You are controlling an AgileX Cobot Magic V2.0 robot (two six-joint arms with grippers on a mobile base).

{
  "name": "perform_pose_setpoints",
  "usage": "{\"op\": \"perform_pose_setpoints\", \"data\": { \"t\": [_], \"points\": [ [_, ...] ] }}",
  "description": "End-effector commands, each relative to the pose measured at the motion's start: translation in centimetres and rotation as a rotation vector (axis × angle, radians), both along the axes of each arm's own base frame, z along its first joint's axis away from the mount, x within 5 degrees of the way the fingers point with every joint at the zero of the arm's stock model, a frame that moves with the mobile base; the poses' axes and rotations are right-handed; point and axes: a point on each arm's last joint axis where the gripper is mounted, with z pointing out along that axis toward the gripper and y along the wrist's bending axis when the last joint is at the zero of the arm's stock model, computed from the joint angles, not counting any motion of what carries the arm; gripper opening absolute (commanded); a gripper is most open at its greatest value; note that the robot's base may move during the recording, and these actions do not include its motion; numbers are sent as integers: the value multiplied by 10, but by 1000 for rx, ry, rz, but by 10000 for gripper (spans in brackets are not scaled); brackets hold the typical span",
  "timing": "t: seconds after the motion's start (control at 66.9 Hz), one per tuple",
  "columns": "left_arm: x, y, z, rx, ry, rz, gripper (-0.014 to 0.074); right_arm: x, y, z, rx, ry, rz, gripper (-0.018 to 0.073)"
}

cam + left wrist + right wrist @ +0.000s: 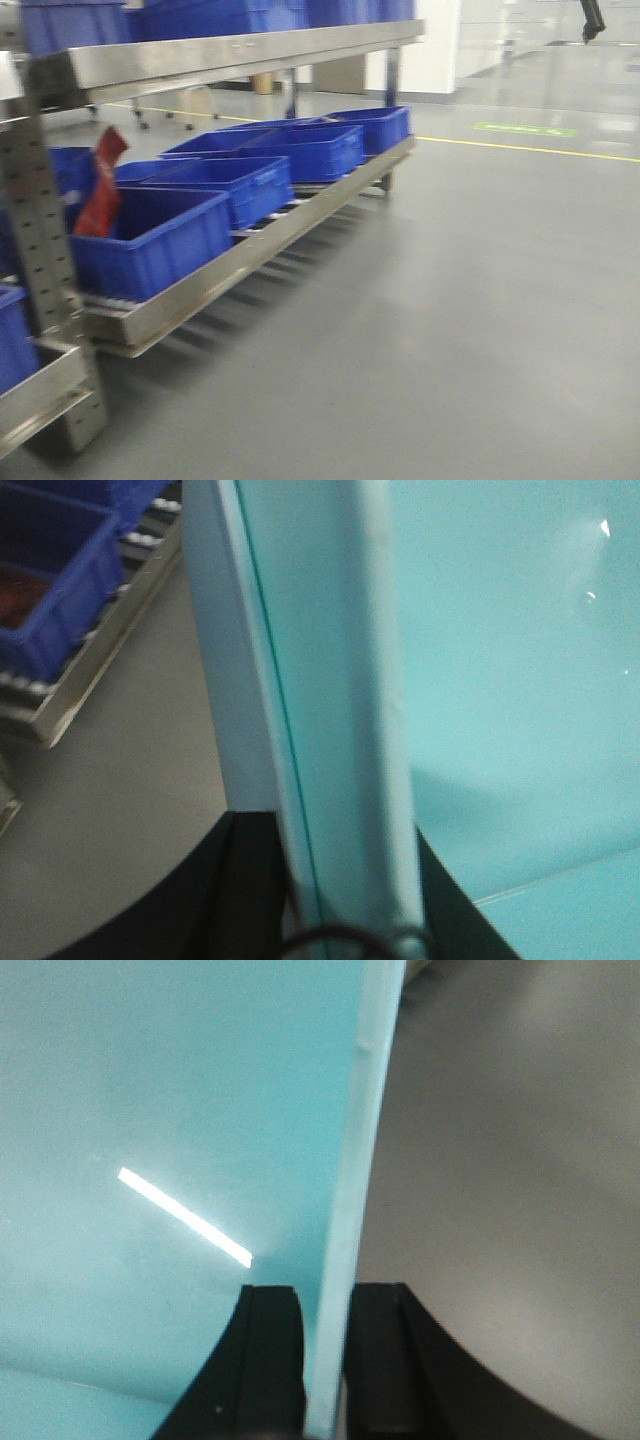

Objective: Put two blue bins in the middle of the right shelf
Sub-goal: 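Back the base away from the rack while both grippers hold the bin, then drive the base across the floor holding the teal bin with both grippers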

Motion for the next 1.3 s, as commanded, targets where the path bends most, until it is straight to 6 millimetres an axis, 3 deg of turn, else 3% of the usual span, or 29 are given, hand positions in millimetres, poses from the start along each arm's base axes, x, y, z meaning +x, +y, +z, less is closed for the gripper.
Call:
{"op": "perform_pose_setpoints", "data": {
  "t": [0.0, 1.286],
  "points": [
    [-10, -10, 22, -115, -123, -57, -111, -4, 6, 13, 60, -91, 45, -167],
    [-10, -10, 22, -115, -123, -57, -111, -4, 6, 13, 60, -91, 45, -167]
  ]
}}
